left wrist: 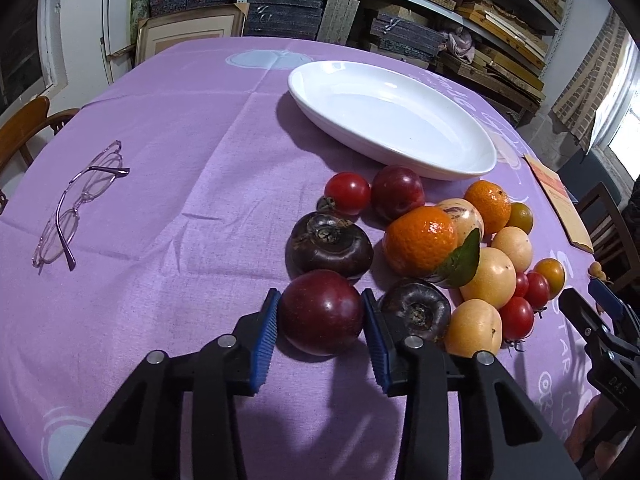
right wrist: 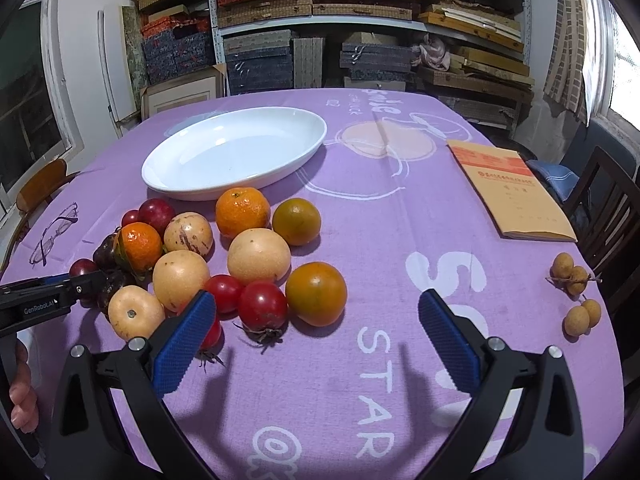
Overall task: Organize fruits
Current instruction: 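Grasp the dark red plum with the left gripper while the right gripper approaches the fruits, then carry the red plum with the left gripper while the right gripper grasps an orange tomato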
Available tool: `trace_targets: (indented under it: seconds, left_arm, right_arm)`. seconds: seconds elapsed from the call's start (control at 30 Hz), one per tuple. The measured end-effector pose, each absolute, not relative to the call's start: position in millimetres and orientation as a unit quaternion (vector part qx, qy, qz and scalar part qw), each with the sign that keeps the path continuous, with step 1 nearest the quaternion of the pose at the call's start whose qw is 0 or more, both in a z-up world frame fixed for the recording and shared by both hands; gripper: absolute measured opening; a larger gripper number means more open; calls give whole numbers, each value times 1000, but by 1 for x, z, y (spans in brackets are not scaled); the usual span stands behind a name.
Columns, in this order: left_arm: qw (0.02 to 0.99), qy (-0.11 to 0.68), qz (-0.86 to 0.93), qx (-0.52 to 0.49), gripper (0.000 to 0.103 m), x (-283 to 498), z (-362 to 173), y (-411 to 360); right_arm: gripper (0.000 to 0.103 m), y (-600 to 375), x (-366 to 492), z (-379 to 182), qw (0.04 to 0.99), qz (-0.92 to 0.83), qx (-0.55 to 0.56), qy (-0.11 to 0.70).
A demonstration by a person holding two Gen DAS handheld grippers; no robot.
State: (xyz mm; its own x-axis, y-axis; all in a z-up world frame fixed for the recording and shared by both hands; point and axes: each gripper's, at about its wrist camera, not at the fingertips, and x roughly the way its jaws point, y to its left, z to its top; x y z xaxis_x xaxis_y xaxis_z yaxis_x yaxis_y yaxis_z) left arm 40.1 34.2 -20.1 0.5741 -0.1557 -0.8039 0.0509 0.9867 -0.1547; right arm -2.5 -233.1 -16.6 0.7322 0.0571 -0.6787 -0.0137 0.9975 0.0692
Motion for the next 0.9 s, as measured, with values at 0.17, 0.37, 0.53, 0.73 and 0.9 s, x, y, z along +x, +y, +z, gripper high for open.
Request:
trace_targets:
  seconds: [0.17, 0.37, 0.53, 0.73, 0.9]
  left_arm:
    - [897, 435, -50, -53, 40, 35, -12, 35]
    - [918, 394, -29, -31, 40, 17, 15, 36]
    - [926, 375, -42, -21, 40, 8, 30, 34]
    - [922, 382, -53, -24, 40, 11, 26, 32]
    - [918, 391, -55, -29, 40, 15, 20, 34]
  right_arm:
    - [99, -235, -2, -17, 929, 18, 31, 368]
    - [99, -231, 8, -19, 923, 28, 10, 384]
    - [99, -231, 19, -22, 919, 37, 8, 394]
    - [99, -259, 29, -22, 915, 20, 64, 397]
    - [98, -256, 37, -27, 913, 13, 41, 406]
